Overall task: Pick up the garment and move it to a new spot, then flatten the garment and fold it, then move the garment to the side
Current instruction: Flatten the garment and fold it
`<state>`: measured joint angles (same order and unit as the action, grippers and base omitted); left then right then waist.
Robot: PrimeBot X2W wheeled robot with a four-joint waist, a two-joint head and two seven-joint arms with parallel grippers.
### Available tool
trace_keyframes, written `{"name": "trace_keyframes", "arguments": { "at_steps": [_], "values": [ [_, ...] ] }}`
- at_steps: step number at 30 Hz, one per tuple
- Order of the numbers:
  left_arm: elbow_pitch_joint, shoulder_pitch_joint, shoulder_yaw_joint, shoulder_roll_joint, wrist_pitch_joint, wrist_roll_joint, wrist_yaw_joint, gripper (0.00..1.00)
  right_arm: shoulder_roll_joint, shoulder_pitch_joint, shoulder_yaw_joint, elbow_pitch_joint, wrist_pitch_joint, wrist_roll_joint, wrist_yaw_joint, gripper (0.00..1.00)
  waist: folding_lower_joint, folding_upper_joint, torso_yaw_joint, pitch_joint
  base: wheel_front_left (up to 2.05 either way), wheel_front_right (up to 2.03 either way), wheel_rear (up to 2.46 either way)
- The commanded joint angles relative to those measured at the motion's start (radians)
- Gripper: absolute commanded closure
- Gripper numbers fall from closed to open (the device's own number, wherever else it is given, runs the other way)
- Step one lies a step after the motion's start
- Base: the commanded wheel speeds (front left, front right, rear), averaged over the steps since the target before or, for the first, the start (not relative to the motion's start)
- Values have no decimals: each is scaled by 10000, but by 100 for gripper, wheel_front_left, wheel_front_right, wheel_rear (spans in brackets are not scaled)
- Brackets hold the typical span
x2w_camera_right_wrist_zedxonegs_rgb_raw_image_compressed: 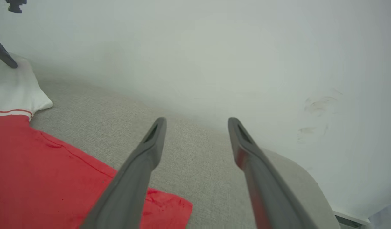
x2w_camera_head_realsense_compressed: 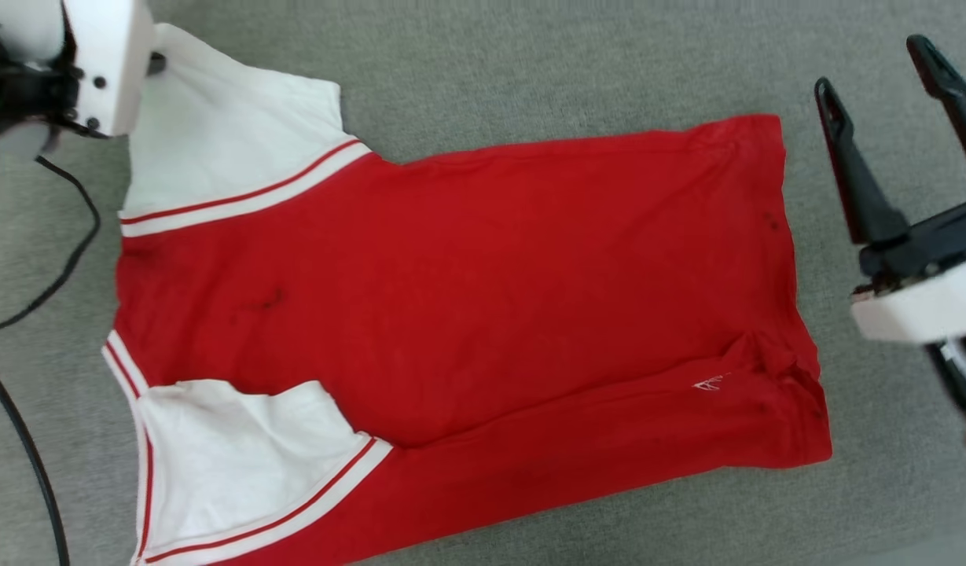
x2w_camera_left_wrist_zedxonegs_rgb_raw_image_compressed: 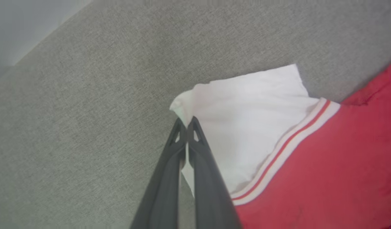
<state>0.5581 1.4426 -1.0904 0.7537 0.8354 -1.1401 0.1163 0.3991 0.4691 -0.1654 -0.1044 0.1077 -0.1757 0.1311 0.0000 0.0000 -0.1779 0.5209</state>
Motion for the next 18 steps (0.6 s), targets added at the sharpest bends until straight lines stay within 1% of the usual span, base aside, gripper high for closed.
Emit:
{"name": "trace_keyframes", "arguments": {
  "at_steps": [1,7,10,12,16,18],
  "values": [
    [-57,-222,2,-1,-132,-89,60,100,293,205,-155,121,-476,-248,-8,0,0,0,227,-346,0,0,0],
    [-646,-640,-274,-99,-638,-69,120,100,2211,1348,-1450,225,-4459,-2180,-8,0,0,0,639,-925,0,0,0],
    [-1041,-724,-374,-207,-897,-151,125,100,3215,1906,-2256,373,-6490,-3308,-8,0,0,0,860,-1045,0,0,0],
    [-1360,-741,-481,-260,-1052,-149,128,100,3766,2348,-2692,468,-7656,-3959,-8,0,0,0,991,-1068,0,0,0],
    [-1975,-606,-767,-214,-1243,-73,126,100,4357,3067,-3464,951,-9402,-4974,-8,0,0,0,1247,-1000,0,0,0],
    [-2237,-511,-894,-211,-1320,-60,127,100,4467,3444,-3771,1225,-10135,-5438,-8,0,0,0,1372,-939,0,0,0]
  ]
}}
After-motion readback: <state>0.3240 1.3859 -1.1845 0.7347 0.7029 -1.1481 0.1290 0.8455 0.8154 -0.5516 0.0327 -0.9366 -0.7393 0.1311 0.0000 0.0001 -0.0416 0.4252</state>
